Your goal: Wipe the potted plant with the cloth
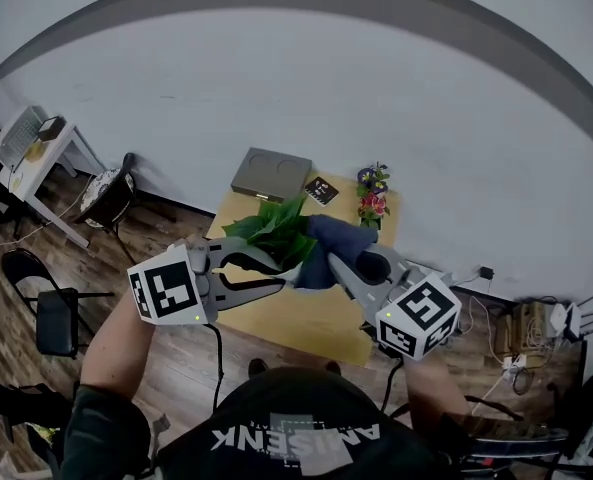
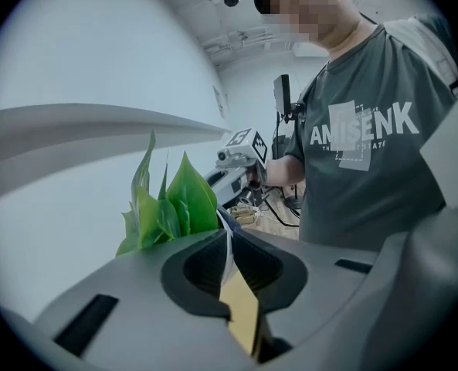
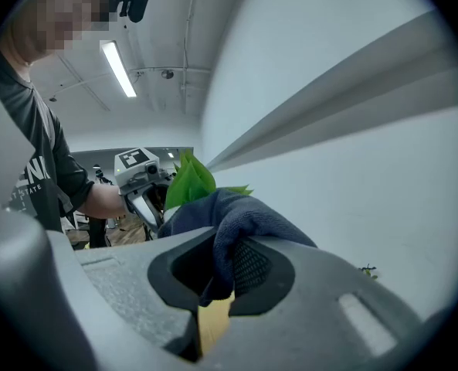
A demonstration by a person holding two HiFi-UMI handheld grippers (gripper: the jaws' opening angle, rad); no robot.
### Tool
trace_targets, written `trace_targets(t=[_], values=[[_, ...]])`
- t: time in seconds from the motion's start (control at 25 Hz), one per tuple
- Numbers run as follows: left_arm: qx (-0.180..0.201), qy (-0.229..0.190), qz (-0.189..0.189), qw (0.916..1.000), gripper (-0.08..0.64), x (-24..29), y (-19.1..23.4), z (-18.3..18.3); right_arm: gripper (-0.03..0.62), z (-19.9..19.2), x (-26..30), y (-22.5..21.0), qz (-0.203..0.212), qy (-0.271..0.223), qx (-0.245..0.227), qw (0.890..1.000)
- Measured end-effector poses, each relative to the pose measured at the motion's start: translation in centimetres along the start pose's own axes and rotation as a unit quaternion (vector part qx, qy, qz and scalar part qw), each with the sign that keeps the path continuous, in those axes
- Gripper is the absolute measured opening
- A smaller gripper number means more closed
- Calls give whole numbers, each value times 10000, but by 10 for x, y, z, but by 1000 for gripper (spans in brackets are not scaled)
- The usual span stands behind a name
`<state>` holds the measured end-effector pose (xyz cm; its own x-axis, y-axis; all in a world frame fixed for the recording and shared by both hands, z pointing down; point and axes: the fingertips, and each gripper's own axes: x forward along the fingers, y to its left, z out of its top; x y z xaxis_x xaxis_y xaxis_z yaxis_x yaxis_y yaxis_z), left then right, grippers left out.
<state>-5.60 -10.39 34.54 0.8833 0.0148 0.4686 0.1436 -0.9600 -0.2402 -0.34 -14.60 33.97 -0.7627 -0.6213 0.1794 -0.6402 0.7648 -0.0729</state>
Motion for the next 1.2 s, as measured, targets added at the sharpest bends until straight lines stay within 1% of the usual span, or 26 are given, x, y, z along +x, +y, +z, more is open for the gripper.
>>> trace_targets(t=[0.12, 0.2, 0.44, 0.52, 0.6, 0.72, 0.8, 0.88, 0.96, 1.0, 1.08, 1.12, 1.16, 1.2], values=[[16, 124, -42, 9999, 23, -6, 3, -2, 28, -13, 0, -6, -28, 81, 160, 9998], [-39, 53, -66, 10000, 23, -9, 6, -2, 28, -19, 0, -9, -30, 107, 260, 9996], [-314, -560, -96, 9979, 23, -14, 12, 3, 28, -36, -7, -18, -72, 205, 534, 9983], [-598, -901, -158, 9940, 23, -16, 15, 9, 28, -42, -10, -21, -87, 282, 581, 9979], [-980, -1251, -304, 9868, 23, -20, 18, 17, 28, -52, -13, -23, -74, 422, 606, 9972], [-1241, -1601, -565, 9776, 21, -26, 20, 26, 28, -62, -23, -27, -94, 509, 699, 9962], [-1344, -1763, -711, 9725, 21, -29, 18, 30, 28, -57, -31, -31, -136, 365, 785, 9962], [-1447, -1832, -858, 9686, 20, -28, 17, 31, 28, -42, -38, -34, -129, 169, 743, 9970], [-1596, -1914, -1128, 9619, 20, -26, 13, 32, 28, -22, -43, -36, -65, -57, 672, 9977], [-1694, -1996, -1322, 9560, 20, -25, 10, 34, 28, -11, -44, -36, -22, -178, 660, 9977], [-1920, -2237, -1736, 9397, 20, -25, 4, 37, 28, 11, -46, -33, 82, -394, 625, 9972], [-2012, -2365, -1883, 9317, 21, -25, 2, 39, 28, 19, -45, -30, 152, -468, 573, 9971], [-2073, -2466, -1974, 9259, 20, -25, 0, 40, 28, 26, -42, -25, 233, -505, 500, 9972], [-2105, -2526, -2030, 9223, 20, -25, -2, 40, 28, 31, -38, -20, 320, -508, 416, 9973]])
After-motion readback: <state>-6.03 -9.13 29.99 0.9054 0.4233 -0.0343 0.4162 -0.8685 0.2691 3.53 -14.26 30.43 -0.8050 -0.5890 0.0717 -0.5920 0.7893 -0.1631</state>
